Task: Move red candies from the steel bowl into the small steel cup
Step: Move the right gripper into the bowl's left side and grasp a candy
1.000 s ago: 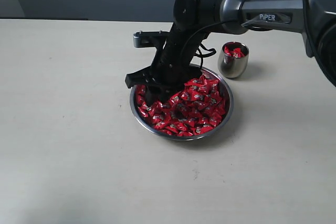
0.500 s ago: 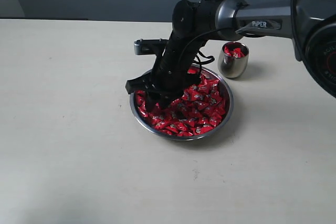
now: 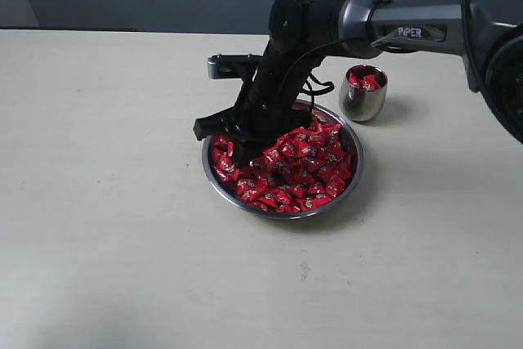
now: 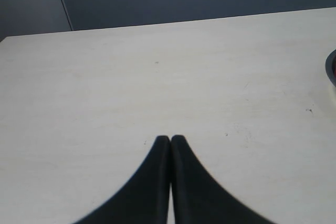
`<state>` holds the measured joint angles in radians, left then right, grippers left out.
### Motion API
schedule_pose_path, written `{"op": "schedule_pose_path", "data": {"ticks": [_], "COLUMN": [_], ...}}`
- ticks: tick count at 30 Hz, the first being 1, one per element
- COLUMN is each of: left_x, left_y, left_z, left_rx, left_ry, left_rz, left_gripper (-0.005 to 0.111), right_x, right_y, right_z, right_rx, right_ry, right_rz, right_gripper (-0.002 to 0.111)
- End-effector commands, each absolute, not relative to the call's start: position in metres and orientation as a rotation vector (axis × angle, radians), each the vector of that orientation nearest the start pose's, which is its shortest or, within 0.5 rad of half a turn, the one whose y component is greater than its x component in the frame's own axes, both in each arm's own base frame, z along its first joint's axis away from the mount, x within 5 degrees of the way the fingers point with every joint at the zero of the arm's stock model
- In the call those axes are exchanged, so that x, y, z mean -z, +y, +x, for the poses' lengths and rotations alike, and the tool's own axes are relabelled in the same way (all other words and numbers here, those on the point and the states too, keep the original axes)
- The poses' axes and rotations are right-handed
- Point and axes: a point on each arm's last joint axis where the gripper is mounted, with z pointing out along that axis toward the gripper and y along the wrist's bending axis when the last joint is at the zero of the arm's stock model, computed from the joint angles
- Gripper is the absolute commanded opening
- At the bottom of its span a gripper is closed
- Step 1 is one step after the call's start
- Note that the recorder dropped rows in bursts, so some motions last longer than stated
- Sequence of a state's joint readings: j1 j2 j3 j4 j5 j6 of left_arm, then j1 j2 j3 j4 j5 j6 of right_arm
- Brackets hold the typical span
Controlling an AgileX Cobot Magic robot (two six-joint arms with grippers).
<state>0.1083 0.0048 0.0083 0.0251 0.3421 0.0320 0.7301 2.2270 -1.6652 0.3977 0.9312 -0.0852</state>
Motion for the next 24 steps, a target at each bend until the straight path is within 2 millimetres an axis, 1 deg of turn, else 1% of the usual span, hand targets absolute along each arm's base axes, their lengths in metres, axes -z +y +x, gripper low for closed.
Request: {"op": "schedule_pose_path", "data": {"ticks": [1, 7, 10, 13, 17, 21, 24], "left_x": [-0.183, -0.183, -0.183, -0.183, -0.183, -0.183, -0.183], "left_y": [0.007, 0.007, 0.007, 0.007, 0.007, 0.007, 0.007], "left_z": [0.053, 0.053, 0.053, 0.053, 0.053, 0.053, 0.053], "left_rx": [-0.123, -0.123, -0.123, -0.123, -0.123, -0.123, -0.123], "left_ry": [1.819, 1.819, 1.819, 1.819, 1.819, 1.819, 1.819], "left_rz": [-0.054, -0.054, -0.054, -0.054, -0.054, -0.054, -0.054], "left_gripper": [0.0, 0.0, 0.0, 0.0, 0.0, 0.0, 0.0], "right_x": [-0.155, -0.158, -0.162, -0.164, -0.164, -0.175, -0.187], "right_y": [0.322, 0.322, 0.319, 0.316, 0.309, 0.303, 0.298], "right_z": [0.317, 0.317, 0.317, 0.318, 0.321, 0.322, 0.323], "right_rx": [-0.589, -0.584, -0.551, -0.496, -0.373, -0.286, -0.224], "right_ry": [2.885, 2.885, 2.879, 2.875, 2.866, 2.843, 2.801], "right_rz": [-0.897, -0.893, -0.906, -0.916, -0.94, -0.971, -0.972], "right_gripper": [0.0, -0.001, -0.001, -0.001, -0.001, -0.001, -0.001]}}
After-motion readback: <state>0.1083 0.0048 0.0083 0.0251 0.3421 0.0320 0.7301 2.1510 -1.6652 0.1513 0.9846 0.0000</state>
